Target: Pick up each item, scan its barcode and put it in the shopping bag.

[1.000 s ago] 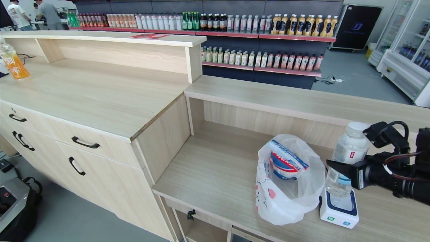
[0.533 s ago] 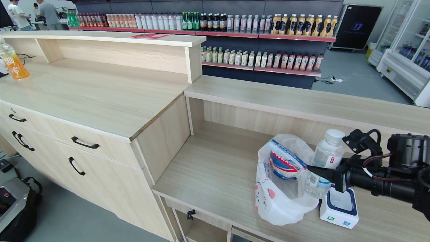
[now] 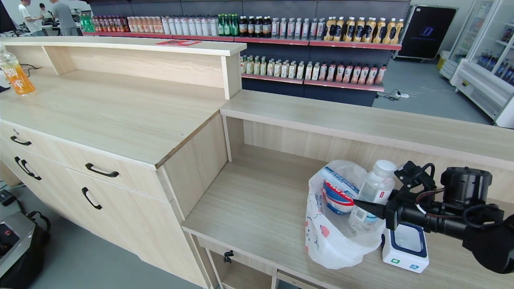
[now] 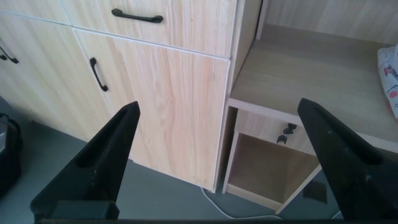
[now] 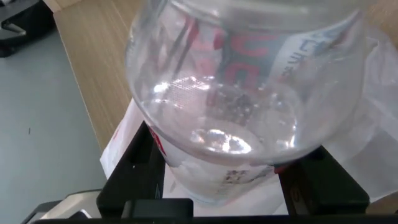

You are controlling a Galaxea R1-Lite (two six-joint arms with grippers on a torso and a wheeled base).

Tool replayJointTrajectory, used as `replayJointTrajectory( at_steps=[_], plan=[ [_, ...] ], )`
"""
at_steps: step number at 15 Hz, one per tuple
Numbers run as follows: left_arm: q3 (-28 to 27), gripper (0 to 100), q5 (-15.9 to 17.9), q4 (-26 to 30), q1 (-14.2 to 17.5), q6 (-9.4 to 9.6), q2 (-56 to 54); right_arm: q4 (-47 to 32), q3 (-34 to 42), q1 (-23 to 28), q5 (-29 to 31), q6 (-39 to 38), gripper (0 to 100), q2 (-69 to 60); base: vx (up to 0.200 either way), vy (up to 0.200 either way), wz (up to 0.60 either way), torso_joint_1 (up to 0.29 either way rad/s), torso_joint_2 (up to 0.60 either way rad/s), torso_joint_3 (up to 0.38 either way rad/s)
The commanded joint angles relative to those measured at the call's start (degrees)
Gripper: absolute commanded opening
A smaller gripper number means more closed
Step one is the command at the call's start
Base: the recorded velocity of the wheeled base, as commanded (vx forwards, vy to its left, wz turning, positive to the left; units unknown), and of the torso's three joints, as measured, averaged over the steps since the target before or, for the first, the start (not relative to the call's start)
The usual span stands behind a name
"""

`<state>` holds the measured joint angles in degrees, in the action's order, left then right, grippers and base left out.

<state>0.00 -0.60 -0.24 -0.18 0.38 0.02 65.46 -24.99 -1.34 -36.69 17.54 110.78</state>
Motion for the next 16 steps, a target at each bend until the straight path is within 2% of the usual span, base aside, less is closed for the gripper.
replayJointTrajectory(
  at_steps=[1,5,11,16],
  plan=[
    [0.00,100,-0.02,-0.02,0.01,0.06,-0.02,3.09,-0.15,0.20,-1.54,1.18,0,6.12,0.000,0.000,0.00,0.000,0.00,0.000],
    [0.00,100,-0.02,-0.02,0.01,0.06,-0.02,8.72,-0.15,0.20,-5.49,6.28,0,11.57,0.000,0.000,0.00,0.000,0.00,0.000],
    [0.00,100,-0.02,-0.02,0.01,0.06,-0.02,10.30,-0.67,0.90,-10.33,13.92,0,16.14,0.000,0.000,0.00,0.000,0.00,0.000],
    [0.00,100,-0.02,-0.02,0.01,-0.03,-0.02,10.39,-0.76,0.90,-10.59,16.12,0,18.25,0.000,0.000,0.00,0.000,0.00,0.000]
  ],
)
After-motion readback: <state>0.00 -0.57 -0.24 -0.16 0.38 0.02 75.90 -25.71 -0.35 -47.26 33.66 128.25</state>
